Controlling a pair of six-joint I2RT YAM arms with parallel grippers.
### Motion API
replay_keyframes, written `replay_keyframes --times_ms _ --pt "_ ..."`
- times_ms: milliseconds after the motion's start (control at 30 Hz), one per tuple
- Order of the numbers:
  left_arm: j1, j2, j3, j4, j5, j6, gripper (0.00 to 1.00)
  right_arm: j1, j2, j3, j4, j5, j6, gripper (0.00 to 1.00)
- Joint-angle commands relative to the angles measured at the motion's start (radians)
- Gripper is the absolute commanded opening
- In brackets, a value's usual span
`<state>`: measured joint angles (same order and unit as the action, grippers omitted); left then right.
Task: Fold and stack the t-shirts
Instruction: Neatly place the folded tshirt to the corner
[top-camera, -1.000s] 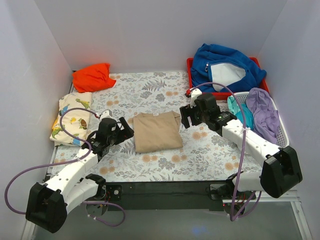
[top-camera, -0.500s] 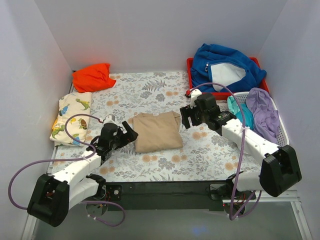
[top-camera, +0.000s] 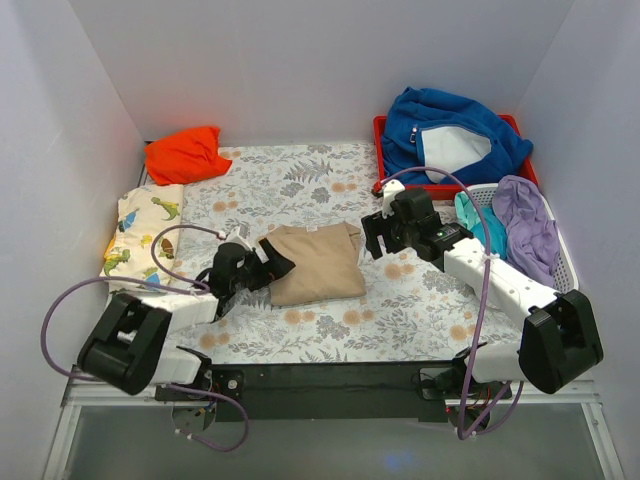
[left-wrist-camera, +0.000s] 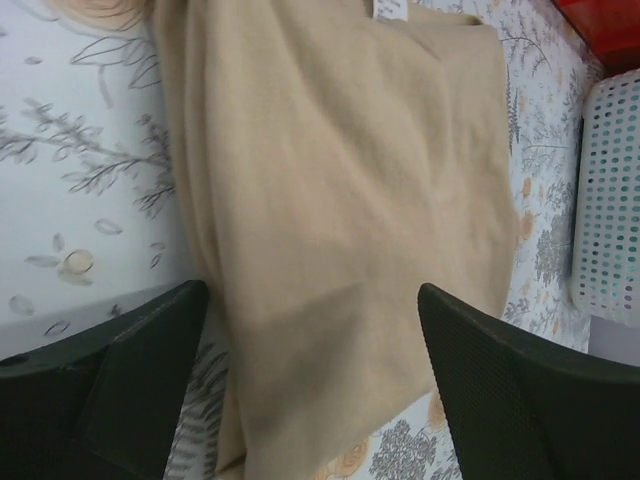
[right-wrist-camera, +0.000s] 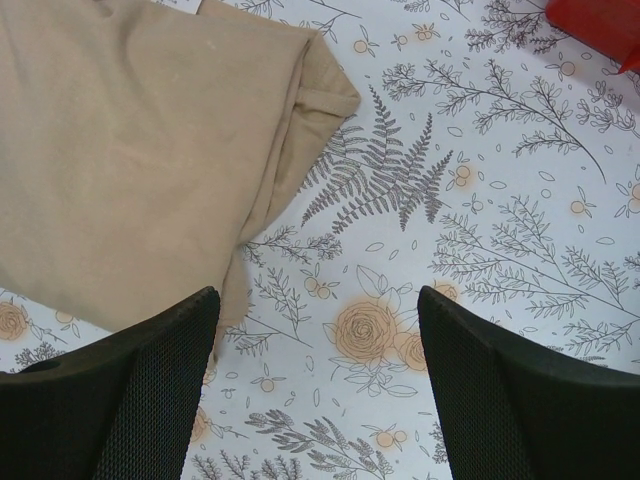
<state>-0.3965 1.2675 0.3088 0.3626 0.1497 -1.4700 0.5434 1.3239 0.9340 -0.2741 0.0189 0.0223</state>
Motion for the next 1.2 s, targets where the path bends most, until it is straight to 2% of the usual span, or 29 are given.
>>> replay_keyframes --times_ms 0,100,133,200,233,267,333,400,467,500,600,633,800,833,900,933,967,1067,1167 --pt "-0.033 0.178 0.036 0.091 0.076 0.011 0.83 -0.007 -0.023 -0.008 0.007 -0.004 -0.009 0.86" --pt "-0.073 0.292 0.137 0.121 0.093 0.034 0.61 -0.008 -0.026 -0.008 0.004 0.004 -0.007 0.86" --pt "-0.082 0.361 0.176 0.149 0.105 0.039 0.43 -0.008 -0.028 -0.009 0.003 0.006 -0.007 0.86" --pt "-0.085 0.417 0.223 0.177 0.148 0.046 0.26 -0.011 -0.028 -0.014 0.001 0.013 -0.005 0.86" --pt "-0.085 0.464 0.251 0.174 0.152 0.054 0.07 -0.011 -0.026 -0.014 0.000 0.015 -0.007 0.86" --pt "-0.084 0.478 0.322 0.158 0.160 0.062 0.00 -0.011 -0.026 -0.014 -0.002 0.016 -0.004 0.86" --pt "-0.081 0.500 0.401 0.095 0.142 0.124 0.00 -0.014 -0.023 -0.017 -0.007 0.021 -0.005 0.86" --pt "-0.073 0.512 0.563 0.011 0.119 0.201 0.00 -0.016 -0.026 -0.017 -0.008 0.027 -0.004 0.86" --pt "-0.036 0.526 0.685 -0.135 0.085 0.318 0.00 -0.017 -0.029 -0.017 -0.010 0.024 -0.002 0.86" --pt "-0.018 0.533 0.820 -0.184 0.076 0.350 0.00 -0.019 -0.026 -0.017 -0.010 0.023 -0.002 0.86" --pt "0.089 0.576 1.060 -0.335 0.070 0.463 0.00 -0.022 -0.015 -0.017 -0.010 0.010 0.005 0.86" --pt "0.157 0.589 1.123 -0.391 0.080 0.485 0.00 -0.022 -0.012 -0.018 -0.010 0.007 0.005 0.86" --pt "0.315 0.733 1.473 -0.557 0.024 0.686 0.00 -0.022 0.008 -0.017 -0.008 0.001 0.007 0.86" --pt "0.364 0.795 1.574 -0.588 0.027 0.713 0.00 -0.023 0.012 -0.012 -0.008 0.001 0.004 0.86" --pt "0.395 0.863 1.703 -0.628 0.028 0.779 0.00 -0.025 0.027 -0.001 -0.008 -0.010 0.004 0.86" --pt "0.469 0.942 1.760 -0.669 0.031 0.796 0.00 -0.023 0.035 0.005 -0.008 -0.011 0.001 0.86" --pt "0.496 0.976 1.874 -0.683 0.040 0.801 0.00 -0.026 0.041 0.011 -0.007 -0.011 -0.001 0.86" --pt "0.593 1.092 1.984 -0.695 0.109 0.777 0.00 -0.028 0.057 0.015 -0.010 -0.005 -0.007 0.86" --pt "0.645 1.153 1.971 -0.679 0.129 0.764 0.00 -0.033 0.080 0.035 -0.016 -0.010 -0.012 0.86"
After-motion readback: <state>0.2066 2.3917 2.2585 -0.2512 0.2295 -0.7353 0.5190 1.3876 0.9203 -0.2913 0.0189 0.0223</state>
